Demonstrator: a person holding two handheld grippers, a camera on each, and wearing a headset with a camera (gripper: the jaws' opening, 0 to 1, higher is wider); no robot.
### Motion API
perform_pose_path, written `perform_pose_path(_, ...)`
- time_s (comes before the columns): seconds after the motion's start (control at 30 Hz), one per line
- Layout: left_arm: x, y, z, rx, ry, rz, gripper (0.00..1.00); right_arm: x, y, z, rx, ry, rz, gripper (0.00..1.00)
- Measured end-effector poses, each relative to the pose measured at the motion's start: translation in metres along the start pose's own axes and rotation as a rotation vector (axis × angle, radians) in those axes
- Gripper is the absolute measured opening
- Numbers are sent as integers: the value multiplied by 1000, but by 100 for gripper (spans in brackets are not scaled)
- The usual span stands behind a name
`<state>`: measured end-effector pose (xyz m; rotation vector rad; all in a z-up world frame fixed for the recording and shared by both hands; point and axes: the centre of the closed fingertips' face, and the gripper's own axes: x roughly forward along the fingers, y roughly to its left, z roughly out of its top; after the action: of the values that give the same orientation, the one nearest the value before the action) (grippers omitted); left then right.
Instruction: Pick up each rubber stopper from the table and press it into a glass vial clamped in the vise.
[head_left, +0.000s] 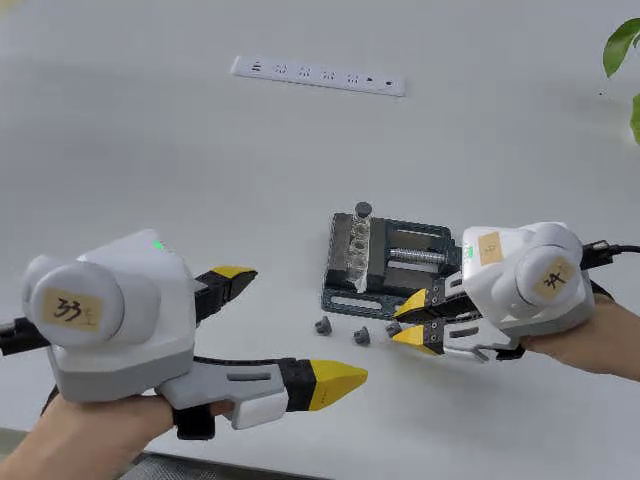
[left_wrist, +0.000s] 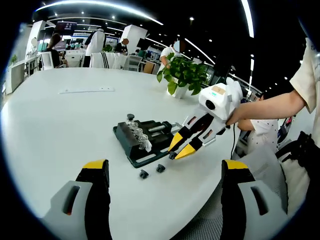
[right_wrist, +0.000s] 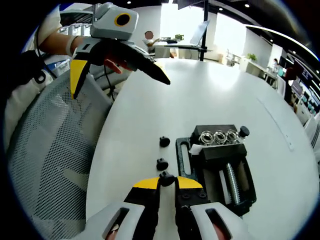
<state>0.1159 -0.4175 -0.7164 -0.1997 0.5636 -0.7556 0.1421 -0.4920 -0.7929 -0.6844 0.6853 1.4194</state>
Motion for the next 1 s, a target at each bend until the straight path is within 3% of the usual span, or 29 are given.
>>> perform_pose_path(0.23,9,-1,14,-127,-53,-39,88,-17,-2,13,-33,-12,-34,6)
perform_pose_path(0.47,20,1,19,-255,-67,-74,83,-33,-1,28,-92,-20,-75,6)
perform_pose_path(0.57,27,0,17,-294,-47,-90,79,-40,1,36,-102,-20,-88,6)
perform_pose_path(0.63,30,-1,15,-355,-37,-92,78,-43,1,41,-126,-20,-104,6)
perform_pose_path(1.0,48,-15,14,-557,-34,-152,56,-52,5,56,-258,17,-182,6)
